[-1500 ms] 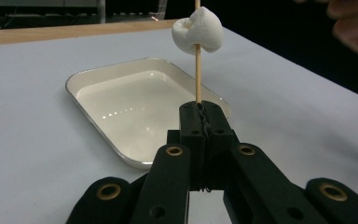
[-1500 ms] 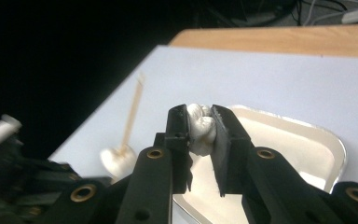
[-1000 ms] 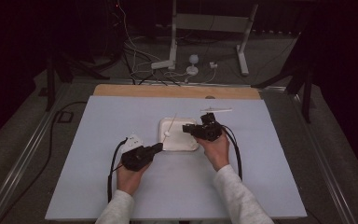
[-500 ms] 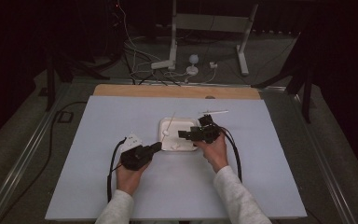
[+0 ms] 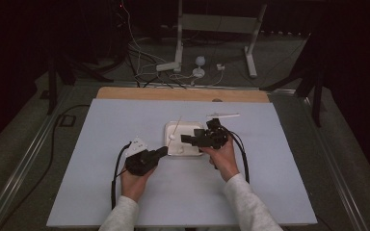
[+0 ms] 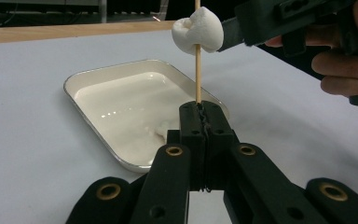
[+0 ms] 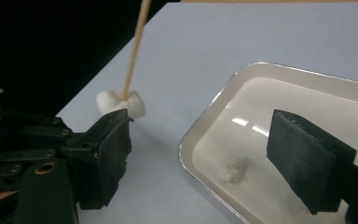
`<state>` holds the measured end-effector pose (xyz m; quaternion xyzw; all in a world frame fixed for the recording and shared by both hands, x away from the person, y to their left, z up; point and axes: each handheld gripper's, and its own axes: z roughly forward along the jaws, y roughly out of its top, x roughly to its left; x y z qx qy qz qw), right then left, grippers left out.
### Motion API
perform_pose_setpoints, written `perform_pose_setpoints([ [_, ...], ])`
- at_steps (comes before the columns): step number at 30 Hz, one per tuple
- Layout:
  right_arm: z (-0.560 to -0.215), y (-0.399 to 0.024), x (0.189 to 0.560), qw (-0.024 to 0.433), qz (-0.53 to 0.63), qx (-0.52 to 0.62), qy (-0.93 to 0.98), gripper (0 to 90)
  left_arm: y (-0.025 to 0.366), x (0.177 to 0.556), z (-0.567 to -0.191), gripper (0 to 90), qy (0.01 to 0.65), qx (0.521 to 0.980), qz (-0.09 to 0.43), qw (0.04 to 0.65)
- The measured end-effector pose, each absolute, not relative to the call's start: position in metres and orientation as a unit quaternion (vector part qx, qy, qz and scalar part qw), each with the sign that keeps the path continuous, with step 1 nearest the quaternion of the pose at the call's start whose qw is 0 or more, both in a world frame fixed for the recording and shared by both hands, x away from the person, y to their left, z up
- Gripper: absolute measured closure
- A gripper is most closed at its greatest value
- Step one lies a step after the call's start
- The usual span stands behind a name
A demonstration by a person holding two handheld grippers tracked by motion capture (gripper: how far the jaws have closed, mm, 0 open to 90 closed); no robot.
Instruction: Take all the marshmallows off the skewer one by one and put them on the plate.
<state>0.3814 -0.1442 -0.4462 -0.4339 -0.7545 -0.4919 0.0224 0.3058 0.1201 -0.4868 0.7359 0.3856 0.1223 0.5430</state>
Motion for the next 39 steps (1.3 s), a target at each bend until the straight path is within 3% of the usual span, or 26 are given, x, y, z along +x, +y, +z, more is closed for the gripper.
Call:
perform_pose_setpoints([
  [12, -0.445, -0.133, 0.375, 0.041, -0.503, -0.414, -0.758, 18.4, 0.116, 0.304, -0.484, 90.0, 0.378, 0.736, 0.120, 0.548],
  [22, -0.447, -0.120, 0.371, 0.053, -0.504, -0.403, -0.762, 23.2, 0.114, 0.303, -0.482, 90.0, 0.374, 0.734, 0.116, 0.555],
  [39, -0.450, -0.114, 0.370, 0.084, -0.510, -0.405, -0.754, 52.3, 0.111, 0.302, -0.480, 90.0, 0.366, 0.733, 0.110, 0.562],
])
